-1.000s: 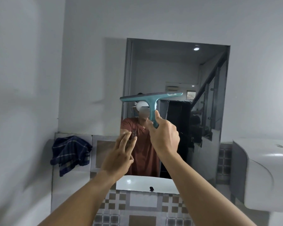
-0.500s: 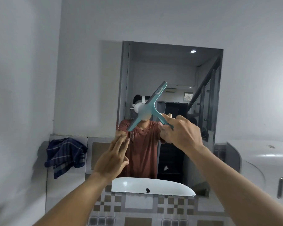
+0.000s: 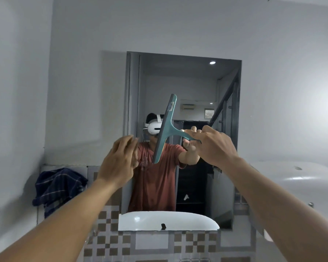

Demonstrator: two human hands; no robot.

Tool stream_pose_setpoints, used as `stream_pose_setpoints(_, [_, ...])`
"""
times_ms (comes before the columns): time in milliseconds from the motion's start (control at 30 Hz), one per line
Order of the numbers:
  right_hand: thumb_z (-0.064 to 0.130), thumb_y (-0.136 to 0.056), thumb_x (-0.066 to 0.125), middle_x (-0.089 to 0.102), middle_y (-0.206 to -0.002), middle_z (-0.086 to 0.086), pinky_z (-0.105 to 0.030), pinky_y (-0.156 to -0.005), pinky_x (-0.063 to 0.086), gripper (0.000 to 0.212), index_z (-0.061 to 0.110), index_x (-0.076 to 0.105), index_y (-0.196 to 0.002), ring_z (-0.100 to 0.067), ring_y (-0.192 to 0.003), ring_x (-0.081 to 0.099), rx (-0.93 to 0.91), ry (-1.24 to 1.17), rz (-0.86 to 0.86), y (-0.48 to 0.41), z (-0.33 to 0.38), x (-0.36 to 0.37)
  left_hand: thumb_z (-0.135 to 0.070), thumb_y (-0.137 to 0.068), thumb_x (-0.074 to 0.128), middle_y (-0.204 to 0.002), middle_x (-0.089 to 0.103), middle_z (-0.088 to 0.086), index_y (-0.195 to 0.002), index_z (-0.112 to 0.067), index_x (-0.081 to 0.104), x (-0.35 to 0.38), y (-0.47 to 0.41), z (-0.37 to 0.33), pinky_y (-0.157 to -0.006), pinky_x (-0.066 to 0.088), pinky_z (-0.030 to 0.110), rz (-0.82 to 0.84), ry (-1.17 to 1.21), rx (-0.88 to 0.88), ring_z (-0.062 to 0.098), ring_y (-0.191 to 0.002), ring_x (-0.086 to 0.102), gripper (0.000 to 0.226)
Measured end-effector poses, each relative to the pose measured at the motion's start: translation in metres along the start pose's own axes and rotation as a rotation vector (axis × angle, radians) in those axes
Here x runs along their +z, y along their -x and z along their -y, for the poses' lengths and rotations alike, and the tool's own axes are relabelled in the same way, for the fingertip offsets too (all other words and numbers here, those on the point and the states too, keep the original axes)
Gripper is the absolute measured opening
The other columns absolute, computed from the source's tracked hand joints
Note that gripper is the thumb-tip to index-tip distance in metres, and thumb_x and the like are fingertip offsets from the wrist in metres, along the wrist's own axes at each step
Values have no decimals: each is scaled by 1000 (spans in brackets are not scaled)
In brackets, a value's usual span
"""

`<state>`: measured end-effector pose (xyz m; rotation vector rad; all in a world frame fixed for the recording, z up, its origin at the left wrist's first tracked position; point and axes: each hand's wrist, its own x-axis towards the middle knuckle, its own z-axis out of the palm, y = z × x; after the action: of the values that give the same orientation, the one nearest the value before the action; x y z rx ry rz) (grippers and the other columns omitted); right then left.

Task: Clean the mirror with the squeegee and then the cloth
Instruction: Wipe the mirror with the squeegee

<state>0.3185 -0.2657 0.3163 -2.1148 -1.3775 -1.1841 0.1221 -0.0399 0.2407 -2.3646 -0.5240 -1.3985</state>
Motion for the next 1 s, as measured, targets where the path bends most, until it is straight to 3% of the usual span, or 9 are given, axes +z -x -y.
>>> stream_pose_setpoints(100, [42,-105,38,45,-99,5,-32,-73,40,41,43,46,-145,-15,-82,46,20,-18,8,3,-12,-2,-15,-70,78,-152,32,15,-149,-9,40,-19,-29,2,-106,45,46,82,-123,24,35,-139,31,88])
stream_pose_setpoints(333, [37,-105,41,53,-102,3,-37,-75,53,39,39,52,-142,-16,-82,55,77,-44,4,20,-45,-7,-43,-78,77,-154,29,12,-153,-19,32,-27,-54,8,-111,39,47,106,-272,88,32,-138,27,91])
stream_pose_setpoints(867, [33,-106,43,52,-96,3,-35,-69,49,40,42,50,-144,-21,-82,59,272,-85,2,52,-78,0,-32,-69,86,-149,38,20,-150,-13,40,-33,-53,4,-109,39,54,108,-307,124,40,-135,34,95])
stream_pose_setpoints(1000, [33,-106,42,56,-99,-2,-41,-73,55,39,37,49,-144,-25,-84,62,307,-103,5,62,-71,3,-32,-68,87,-148,38,21,-149,-12,42,-32,-54,5,-109,40,56,108,-292,131,42,-134,36,95])
